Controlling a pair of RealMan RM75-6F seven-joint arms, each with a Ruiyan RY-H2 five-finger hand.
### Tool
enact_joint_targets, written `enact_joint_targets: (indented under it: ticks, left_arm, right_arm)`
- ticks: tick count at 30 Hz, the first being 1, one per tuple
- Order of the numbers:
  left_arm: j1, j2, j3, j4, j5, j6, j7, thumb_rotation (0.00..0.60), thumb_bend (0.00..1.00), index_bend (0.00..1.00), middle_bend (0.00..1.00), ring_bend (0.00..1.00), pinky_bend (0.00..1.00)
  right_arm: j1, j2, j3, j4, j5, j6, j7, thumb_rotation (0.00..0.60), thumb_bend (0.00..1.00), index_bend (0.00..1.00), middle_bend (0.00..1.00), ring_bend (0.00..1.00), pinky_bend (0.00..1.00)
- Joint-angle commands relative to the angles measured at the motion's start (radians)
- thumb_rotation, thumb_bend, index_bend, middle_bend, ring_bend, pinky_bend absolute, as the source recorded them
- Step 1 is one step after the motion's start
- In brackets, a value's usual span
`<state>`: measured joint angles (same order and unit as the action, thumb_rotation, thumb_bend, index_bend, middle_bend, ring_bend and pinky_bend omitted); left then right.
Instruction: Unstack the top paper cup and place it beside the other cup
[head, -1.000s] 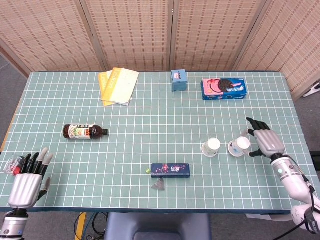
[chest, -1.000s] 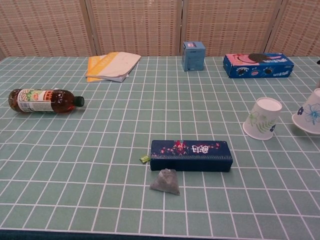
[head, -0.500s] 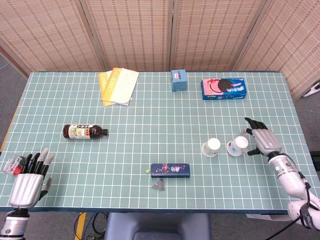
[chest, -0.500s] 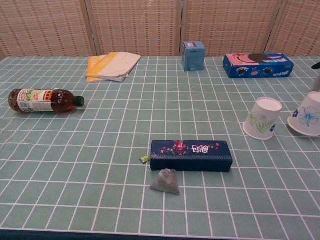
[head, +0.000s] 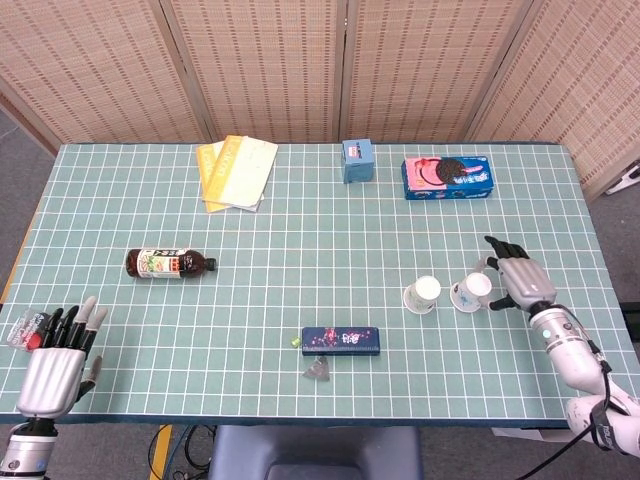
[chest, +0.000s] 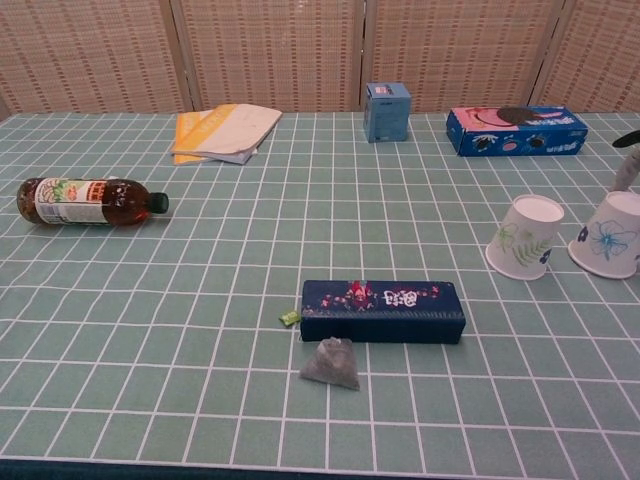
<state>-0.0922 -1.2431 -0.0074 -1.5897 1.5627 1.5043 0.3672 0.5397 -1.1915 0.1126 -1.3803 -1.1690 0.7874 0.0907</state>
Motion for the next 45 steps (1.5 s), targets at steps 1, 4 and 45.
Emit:
enact_joint_targets:
  ticks: [1,4,45]
  left_arm:
    - [0.000,0.000,0.000,0.001,0.000,-0.001,0.000,0.600,0.50,0.00,0.00,0.00,0.00]
    - [0.000,0.000,-0.001,0.000,-0.002,0.001,0.000,0.600,0.50,0.00,0.00,0.00,0.00]
    - [-0.011,0.015,-0.007,-0.012,-0.005,-0.013,-0.026,0.600,0.50,0.00,0.00,0.00,0.00]
  right_arm:
    - [0.000,0.001,-0.001,0.001,0.001,-0.002,0.000,0.600,0.24,0.40,0.00,0.00,0.00]
    - [-0.002,0.006,0.000,-0.002,0.000,-0.001,0.002,0.600,0.23,0.39,0.00,0.00,0.00]
    - [-0.421,0.091,-0.133,-0.156,-0.397,0.700,0.022,0.600,0.18,0.06,0.00,0.00,0.00]
